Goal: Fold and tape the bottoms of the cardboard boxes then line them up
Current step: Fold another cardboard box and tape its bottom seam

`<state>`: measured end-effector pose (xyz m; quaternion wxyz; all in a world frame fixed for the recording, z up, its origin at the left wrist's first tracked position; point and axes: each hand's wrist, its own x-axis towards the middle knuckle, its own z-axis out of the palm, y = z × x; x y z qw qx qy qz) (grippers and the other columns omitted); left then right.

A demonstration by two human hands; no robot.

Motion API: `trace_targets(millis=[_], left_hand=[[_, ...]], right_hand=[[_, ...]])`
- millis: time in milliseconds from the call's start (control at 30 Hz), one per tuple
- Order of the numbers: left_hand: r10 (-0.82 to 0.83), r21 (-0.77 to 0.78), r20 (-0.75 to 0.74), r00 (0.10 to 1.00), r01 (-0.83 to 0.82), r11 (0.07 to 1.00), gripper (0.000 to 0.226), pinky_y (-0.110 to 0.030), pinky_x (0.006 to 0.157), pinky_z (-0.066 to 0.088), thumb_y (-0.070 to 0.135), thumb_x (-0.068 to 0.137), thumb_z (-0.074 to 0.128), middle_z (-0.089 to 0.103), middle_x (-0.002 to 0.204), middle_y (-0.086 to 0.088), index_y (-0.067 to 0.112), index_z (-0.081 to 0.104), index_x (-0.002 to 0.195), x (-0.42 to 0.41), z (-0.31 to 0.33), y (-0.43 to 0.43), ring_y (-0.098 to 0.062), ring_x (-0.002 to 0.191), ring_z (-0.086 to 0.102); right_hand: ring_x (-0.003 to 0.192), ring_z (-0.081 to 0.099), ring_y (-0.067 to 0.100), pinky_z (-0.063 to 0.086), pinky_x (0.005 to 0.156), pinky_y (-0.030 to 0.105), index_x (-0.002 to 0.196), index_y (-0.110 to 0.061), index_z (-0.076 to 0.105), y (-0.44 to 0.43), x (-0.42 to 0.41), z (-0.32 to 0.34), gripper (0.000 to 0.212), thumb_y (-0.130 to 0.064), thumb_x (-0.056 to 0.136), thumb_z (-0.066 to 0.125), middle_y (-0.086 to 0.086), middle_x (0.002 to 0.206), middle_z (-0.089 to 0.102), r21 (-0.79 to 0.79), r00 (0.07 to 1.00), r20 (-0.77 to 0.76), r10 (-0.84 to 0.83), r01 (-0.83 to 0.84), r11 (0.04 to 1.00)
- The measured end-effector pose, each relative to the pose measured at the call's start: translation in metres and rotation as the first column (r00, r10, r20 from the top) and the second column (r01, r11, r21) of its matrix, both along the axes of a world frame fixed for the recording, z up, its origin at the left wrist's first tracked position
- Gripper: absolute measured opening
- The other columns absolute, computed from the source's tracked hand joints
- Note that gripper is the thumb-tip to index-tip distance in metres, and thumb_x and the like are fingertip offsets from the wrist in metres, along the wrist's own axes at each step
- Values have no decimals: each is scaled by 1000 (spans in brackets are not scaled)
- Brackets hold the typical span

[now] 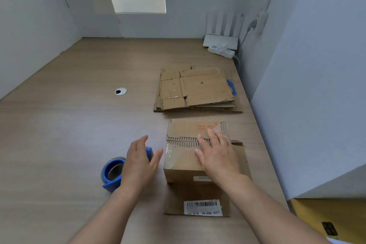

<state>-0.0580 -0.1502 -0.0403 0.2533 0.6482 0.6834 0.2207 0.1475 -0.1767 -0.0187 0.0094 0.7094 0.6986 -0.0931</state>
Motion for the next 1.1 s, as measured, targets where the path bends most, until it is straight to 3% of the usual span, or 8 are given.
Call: trace_targets(millis=[167,267,433,567,667,867,1000,1100], left_hand=[[141,-109,-338,931,-187,976,64,-34,88,43,51,83,63,50,122,-10,5,48,124,-38,-20,-8,-25,115,48],[84,-227,-459,884,-208,951,61,-29,68,43,60,82,58,57,107,-5,9,50,114,-41,-24,-7,-22,97,57],[65,-295,-529,846,-256,921,43,-25,58,36,61,82,54,54,72,5,19,55,92,-42,-19,13,-17,71,54],[45,-285,-459,887,-195,939,38,-27,56,35,54,85,56,56,73,3,16,54,89,-48,-18,20,-18,74,57],[56,-173,-397,916,-135,976,39,-28,58,37,57,86,55,58,76,2,18,52,94,-43,2,24,-19,74,58],[-201,47,-362,910,233,971,50,-27,69,45,62,83,54,54,91,7,24,43,114,-15,78,20,-15,81,53],[-373,-20,-376,848,395,919,50,-21,69,37,59,83,56,51,95,9,27,43,119,3,99,15,-11,83,47],[-466,-134,-376,801,450,883,53,-22,74,42,59,83,57,53,97,9,28,46,124,12,90,15,-11,86,50]], right_hand=[[145,7,26,8,118,39,151,-15,15,-2,-16,9,54,-38,103,23,8,159,10,-12,1000,-16,-17,16,1000],[141,16,26,18,115,37,149,-10,18,-1,-19,12,52,-34,103,25,9,155,18,0,1000,-13,-5,5,1000],[134,27,25,29,110,35,146,-7,25,0,-23,12,48,-29,103,29,9,149,29,39,1000,-1,6,-6,999],[134,29,23,30,110,34,145,-8,28,1,-19,9,46,-26,103,33,9,148,32,60,1000,-18,14,-13,998],[135,28,21,30,110,34,146,-12,28,-1,-16,9,48,-33,103,29,5,148,32,75,998,-55,6,-2,997],[136,26,14,21,113,27,146,-17,31,-7,-7,12,48,-37,102,31,-3,150,32,105,988,-154,25,-8,994],[130,33,13,25,114,28,138,-16,40,-7,-2,16,40,-30,100,38,-2,143,40,130,970,-237,49,-18,991],[131,35,12,31,110,31,143,-21,36,-6,7,23,48,-27,97,48,-4,143,42,71,909,-416,-23,58,996]])
